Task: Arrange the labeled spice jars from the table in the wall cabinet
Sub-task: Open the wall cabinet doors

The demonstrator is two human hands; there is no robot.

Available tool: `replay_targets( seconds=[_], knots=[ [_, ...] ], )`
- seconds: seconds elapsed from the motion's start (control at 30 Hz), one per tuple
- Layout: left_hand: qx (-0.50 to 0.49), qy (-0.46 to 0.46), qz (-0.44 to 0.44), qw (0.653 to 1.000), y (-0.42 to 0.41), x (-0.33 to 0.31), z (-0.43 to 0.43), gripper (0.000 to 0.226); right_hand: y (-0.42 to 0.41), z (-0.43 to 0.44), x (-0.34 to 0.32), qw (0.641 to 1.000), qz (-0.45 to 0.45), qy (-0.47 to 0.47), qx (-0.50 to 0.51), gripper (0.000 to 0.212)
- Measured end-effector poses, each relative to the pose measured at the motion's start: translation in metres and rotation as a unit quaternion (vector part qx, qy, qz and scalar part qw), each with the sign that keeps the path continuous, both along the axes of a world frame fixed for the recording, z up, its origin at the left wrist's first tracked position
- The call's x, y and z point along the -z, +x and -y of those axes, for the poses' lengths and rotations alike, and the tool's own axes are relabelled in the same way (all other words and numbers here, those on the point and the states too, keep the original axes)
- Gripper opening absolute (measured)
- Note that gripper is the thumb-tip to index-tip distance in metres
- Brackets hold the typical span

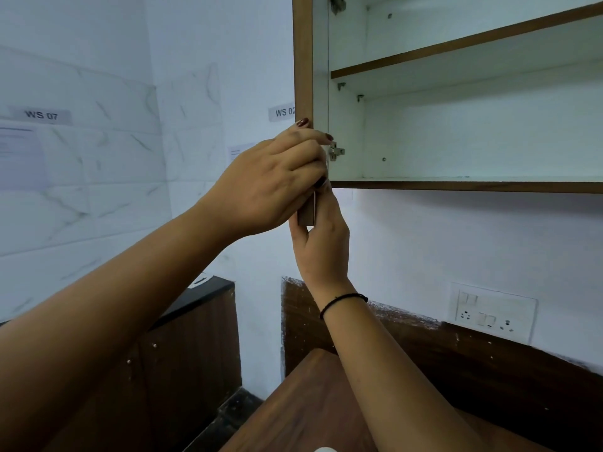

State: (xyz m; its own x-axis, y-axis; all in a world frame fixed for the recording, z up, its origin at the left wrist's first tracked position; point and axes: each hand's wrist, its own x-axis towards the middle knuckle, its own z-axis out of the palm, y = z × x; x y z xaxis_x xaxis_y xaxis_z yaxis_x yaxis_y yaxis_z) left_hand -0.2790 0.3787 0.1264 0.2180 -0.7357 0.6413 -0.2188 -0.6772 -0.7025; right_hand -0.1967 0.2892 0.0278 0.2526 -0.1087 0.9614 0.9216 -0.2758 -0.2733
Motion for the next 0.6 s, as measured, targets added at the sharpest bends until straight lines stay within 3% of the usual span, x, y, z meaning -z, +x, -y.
replay_targets(
  seconds=[0.4,0.6],
  knots=[
    [-0.041,-0.069,-0.008,0.997,-0.01,0.014,-0.06,0.03,-0.005,-0.057,0.0,0.998,0.043,-0.02,0.046,0.056],
    [-0.085,-0.138,0.005,0.987,-0.011,0.029,-0.084,0.048,0.001,-0.086,-0.001,0.997,0.061,-0.035,0.033,0.064]
  ],
)
